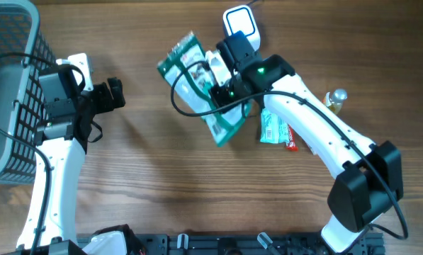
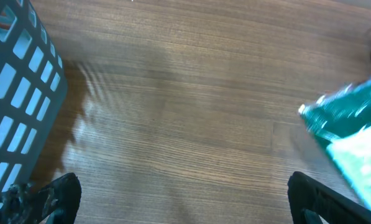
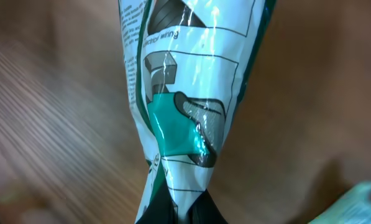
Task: Scan the item barcode
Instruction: 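Lower the gloves pack onto the table center and open the gripper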
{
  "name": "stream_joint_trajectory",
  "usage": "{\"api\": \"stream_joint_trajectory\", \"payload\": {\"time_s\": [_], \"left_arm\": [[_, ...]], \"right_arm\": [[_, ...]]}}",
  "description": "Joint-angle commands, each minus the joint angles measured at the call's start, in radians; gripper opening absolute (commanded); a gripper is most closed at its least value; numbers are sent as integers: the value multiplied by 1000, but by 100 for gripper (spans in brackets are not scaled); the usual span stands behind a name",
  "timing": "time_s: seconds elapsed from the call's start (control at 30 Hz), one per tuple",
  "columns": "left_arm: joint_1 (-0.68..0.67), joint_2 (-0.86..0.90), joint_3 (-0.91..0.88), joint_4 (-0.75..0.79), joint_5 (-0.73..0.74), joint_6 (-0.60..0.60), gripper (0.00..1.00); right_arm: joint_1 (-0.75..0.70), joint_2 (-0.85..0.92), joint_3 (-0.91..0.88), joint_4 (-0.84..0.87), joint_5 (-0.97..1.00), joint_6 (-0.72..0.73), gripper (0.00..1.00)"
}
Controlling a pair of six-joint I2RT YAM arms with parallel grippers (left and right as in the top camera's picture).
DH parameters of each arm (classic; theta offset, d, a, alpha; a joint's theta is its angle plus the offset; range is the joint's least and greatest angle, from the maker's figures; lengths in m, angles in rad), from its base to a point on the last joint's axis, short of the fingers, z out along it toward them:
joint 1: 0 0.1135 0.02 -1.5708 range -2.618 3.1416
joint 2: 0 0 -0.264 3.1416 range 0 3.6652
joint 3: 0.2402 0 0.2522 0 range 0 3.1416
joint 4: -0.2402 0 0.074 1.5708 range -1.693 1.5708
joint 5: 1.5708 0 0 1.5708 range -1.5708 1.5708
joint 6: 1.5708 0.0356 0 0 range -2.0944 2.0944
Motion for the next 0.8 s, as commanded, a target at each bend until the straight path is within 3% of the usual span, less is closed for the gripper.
{"api": "stream_joint_trajectory", "payload": {"time_s": [0.0, 0.03, 0.13, 0.17, 0.2, 0.33, 0.77], "left_arm": [[5, 2, 8, 3, 4, 8, 100], [5, 2, 8, 3, 4, 8, 100], [5, 2, 8, 3, 4, 8, 100], [5, 2, 8, 3, 4, 8, 100], [5, 2, 8, 3, 4, 8, 100], [5, 2, 8, 3, 4, 8, 100], [5, 2, 8, 3, 4, 8, 100]], "right_arm": [[-1, 11, -81, 4, 2, 65, 5], [-1, 11, -97, 5, 8, 64, 8], [-1, 11, -104, 11, 8, 64, 50], [-1, 11, -105, 11, 19, 65, 68], [-1, 11, -104, 13, 35, 69, 100], [-3, 11, -104, 19, 125, 112, 100], [-3, 11, -104, 181, 125, 112, 100]]}}
